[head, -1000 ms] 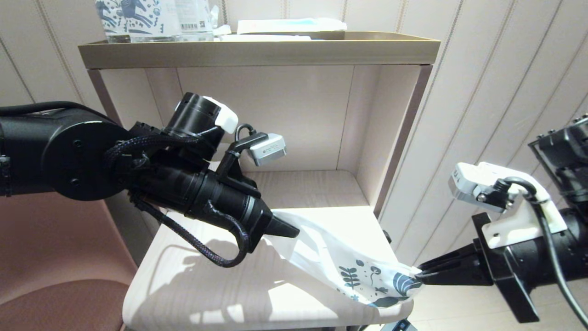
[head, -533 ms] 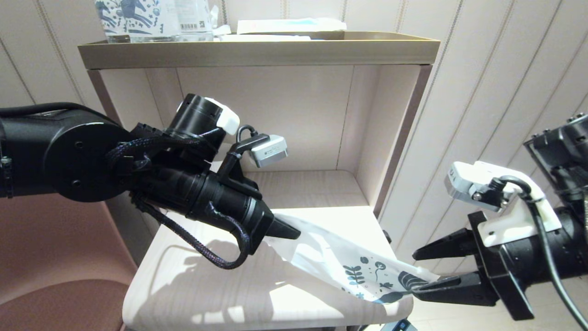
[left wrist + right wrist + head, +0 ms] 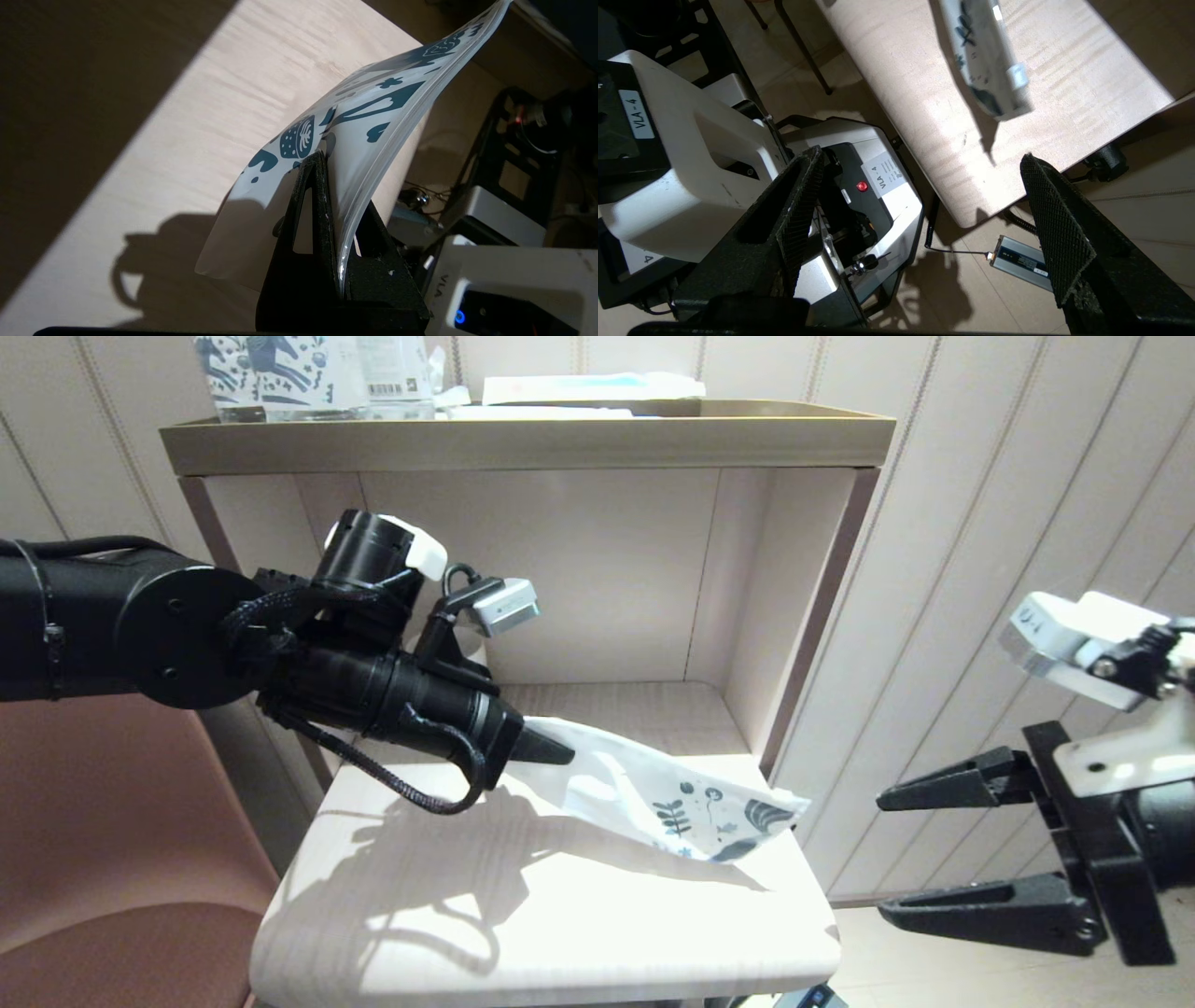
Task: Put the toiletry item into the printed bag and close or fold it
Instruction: Close the strorage bag and place it on the desk
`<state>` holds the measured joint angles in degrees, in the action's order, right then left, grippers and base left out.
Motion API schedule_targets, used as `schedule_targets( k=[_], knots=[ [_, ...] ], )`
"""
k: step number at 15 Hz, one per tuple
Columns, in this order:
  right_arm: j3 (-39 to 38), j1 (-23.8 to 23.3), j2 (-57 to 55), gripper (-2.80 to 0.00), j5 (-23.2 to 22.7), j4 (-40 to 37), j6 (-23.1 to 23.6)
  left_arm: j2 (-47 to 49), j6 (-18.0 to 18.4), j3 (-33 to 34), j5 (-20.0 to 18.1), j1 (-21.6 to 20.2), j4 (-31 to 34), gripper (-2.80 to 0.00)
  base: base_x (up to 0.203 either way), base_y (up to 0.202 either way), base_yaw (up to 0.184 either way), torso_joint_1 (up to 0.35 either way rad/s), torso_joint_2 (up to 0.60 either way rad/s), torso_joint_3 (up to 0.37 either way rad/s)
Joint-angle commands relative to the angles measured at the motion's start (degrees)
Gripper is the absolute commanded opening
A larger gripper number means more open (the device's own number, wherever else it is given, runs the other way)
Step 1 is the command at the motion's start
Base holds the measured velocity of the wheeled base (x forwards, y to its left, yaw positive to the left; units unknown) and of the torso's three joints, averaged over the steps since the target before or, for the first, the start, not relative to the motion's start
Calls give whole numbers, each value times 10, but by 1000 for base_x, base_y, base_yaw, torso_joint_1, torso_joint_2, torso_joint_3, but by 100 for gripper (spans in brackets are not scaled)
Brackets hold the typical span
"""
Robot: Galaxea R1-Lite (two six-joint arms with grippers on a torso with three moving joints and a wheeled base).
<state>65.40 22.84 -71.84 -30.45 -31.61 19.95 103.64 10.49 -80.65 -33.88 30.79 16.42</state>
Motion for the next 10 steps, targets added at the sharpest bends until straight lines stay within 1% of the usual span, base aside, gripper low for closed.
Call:
schedule_targets(
  k=[1, 2, 3, 6, 10],
  knots=[
    [-14, -2, 54, 0, -2, -2, -27, 30, -14, -3, 2, -18, -44, -280, 0, 0, 0, 0, 0, 0],
    [-18, -1, 71, 0, -2, -3, -40, 36, -33, -8, 4, -21, -47, -280, 0, 0, 0, 0, 0, 0],
    [-28, 0, 83, 0, -2, -3, -48, 39, -42, -13, 5, -24, -48, -280, 0, 0, 0, 0, 0, 0],
    [-48, -1, 105, 0, -1, -4, -51, 48, -40, -6, 3, -27, -49, -280, 0, 0, 0, 0, 0, 0],
    [-54, 3, 108, 0, -1, -5, -52, 58, -45, -13, 0, -31, -53, -280, 0, 0, 0, 0, 0, 0]
  ],
)
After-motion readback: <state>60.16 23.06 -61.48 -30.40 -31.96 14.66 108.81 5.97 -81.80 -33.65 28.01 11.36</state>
